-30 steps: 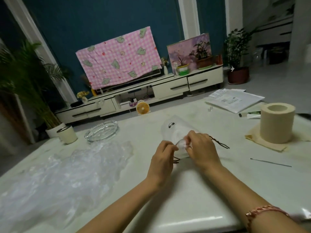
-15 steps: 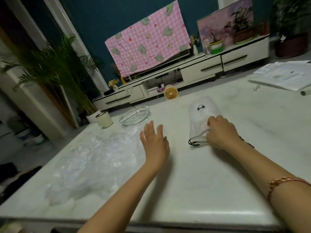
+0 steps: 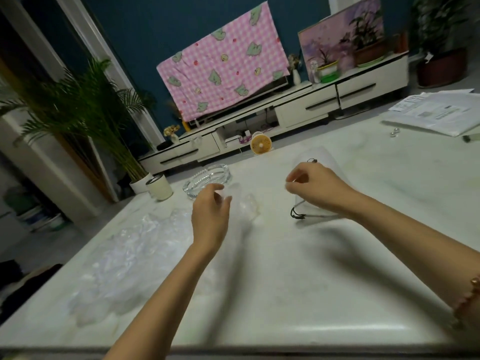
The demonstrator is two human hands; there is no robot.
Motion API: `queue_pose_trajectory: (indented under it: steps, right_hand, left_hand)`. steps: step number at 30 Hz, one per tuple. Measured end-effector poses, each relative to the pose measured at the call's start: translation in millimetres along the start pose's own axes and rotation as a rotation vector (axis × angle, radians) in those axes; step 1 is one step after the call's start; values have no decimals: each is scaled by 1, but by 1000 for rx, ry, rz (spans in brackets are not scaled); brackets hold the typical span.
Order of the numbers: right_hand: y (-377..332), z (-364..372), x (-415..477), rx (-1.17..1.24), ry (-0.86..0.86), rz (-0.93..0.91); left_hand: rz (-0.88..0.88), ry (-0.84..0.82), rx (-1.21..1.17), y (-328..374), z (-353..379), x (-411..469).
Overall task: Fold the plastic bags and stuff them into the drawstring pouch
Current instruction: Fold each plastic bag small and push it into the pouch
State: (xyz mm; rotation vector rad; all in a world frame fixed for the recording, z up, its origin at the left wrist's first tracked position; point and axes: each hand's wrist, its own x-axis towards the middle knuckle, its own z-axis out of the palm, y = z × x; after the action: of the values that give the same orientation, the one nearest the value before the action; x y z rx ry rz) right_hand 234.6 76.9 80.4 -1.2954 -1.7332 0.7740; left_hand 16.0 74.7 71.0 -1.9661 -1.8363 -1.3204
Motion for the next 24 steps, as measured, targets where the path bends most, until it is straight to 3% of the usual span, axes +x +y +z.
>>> queue_pose_trajectory:
  steps: [3,6,9,12,18,24]
  right_hand:
    - [-15,4,-13,480,-397,257]
    - [-21,15,-22,720,-528,295]
    - [-18,25,-26,704,-303,338]
    - [-9,21,-32,675,-141,409]
    - [2,0,-63,837,-42,482]
    - [32,-12,-91,401,301,652]
  left_hand:
    - [-12,-97,-275,35,-13,-8]
    - [-45,-442,-486,57,-21,-21]
    - [-55,-622,-547,63,-20,-36]
    - [-153,-572,-471,64,-15,-42]
    - [-203,-500,-172,56,0,-58]
    - [-373,-318,-85,17,-20,-33]
